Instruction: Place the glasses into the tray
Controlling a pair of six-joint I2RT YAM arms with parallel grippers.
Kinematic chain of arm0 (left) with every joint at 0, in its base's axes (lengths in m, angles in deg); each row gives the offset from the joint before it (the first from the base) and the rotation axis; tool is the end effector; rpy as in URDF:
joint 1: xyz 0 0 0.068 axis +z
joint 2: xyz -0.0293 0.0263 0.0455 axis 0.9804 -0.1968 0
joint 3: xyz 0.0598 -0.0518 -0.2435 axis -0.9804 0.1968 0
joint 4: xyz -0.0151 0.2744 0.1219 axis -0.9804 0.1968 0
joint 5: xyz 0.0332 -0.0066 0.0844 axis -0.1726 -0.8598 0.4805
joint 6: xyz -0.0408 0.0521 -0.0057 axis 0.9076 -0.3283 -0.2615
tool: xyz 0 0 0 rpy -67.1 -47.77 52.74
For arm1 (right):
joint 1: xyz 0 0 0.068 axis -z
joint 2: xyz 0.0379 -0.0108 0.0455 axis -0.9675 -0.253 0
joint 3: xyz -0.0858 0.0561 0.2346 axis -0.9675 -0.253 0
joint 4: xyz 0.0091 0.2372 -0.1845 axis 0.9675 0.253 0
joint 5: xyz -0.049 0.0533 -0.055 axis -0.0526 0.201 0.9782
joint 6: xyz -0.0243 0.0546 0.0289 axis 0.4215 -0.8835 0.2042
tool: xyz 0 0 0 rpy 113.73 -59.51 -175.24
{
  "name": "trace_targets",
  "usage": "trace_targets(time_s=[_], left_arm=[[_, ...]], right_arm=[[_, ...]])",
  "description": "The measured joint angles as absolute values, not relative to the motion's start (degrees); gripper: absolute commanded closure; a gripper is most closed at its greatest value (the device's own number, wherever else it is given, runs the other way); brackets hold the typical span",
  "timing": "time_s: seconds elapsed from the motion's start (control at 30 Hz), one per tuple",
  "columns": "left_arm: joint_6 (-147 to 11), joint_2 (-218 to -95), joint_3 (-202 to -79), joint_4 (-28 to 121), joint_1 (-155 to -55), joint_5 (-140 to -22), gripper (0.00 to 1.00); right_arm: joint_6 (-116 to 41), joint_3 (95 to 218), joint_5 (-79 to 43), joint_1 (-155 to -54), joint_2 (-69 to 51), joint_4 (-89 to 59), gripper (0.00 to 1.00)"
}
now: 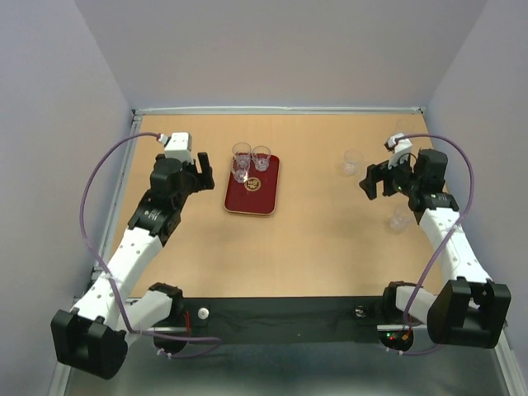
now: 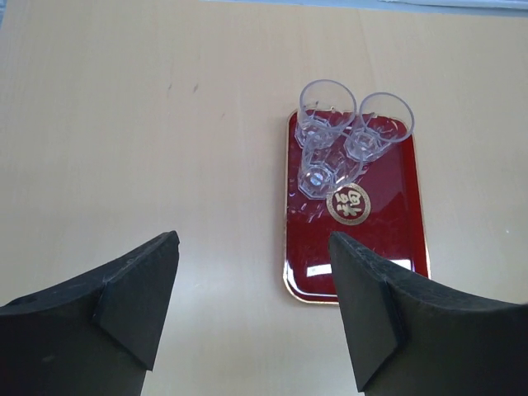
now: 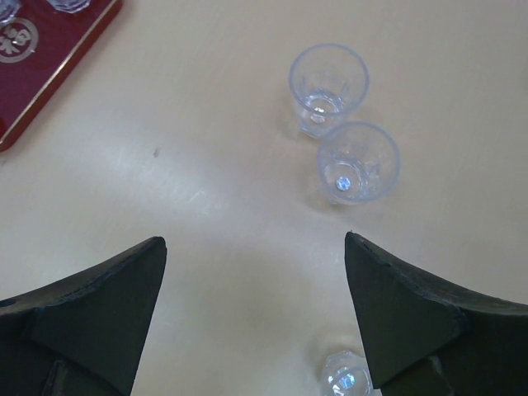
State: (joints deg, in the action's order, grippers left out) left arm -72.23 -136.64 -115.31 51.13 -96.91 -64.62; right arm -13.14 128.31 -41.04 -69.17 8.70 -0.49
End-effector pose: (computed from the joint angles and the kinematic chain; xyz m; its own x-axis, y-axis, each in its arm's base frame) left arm 0.2845 -0.0861 0.3096 -0.2067 -0.0720 -0.9758 0.1537 0.9825 -0.1051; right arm 0.3053 -0.0063 0.2534 -0.3795 -0.2187 -0.8990 -0.4765 0.8791 -0.0128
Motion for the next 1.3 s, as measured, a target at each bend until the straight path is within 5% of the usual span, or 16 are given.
trace_targets(time_s=[0.3,0.7,1.23,1.3], left_arm=[[-74.96,-125.01,-109.08,51.74,-96.91,-64.09,0.16],[-75.07,-122.28,-108.73,51.13,-96.91,-66.19,0.16],[-75.07,-122.28,-108.71,51.11,-96.91,-66.37,0.16],[-75.07,-122.28,-108.71,51.11,-96.91,-66.37,0.16]], right_arm=[[-20.57,132.40,-35.40,-66.77,-4.48,-0.93,0.10],[-31.81,144.82,-27.57,-66.05,-20.59,-1.19,0.44],[-34.30,150.17,-25.93,-66.05,-29.24,-0.71,0.66],[-34.28,150.17,-25.87,-66.05,-30.01,-0.62,0.74]])
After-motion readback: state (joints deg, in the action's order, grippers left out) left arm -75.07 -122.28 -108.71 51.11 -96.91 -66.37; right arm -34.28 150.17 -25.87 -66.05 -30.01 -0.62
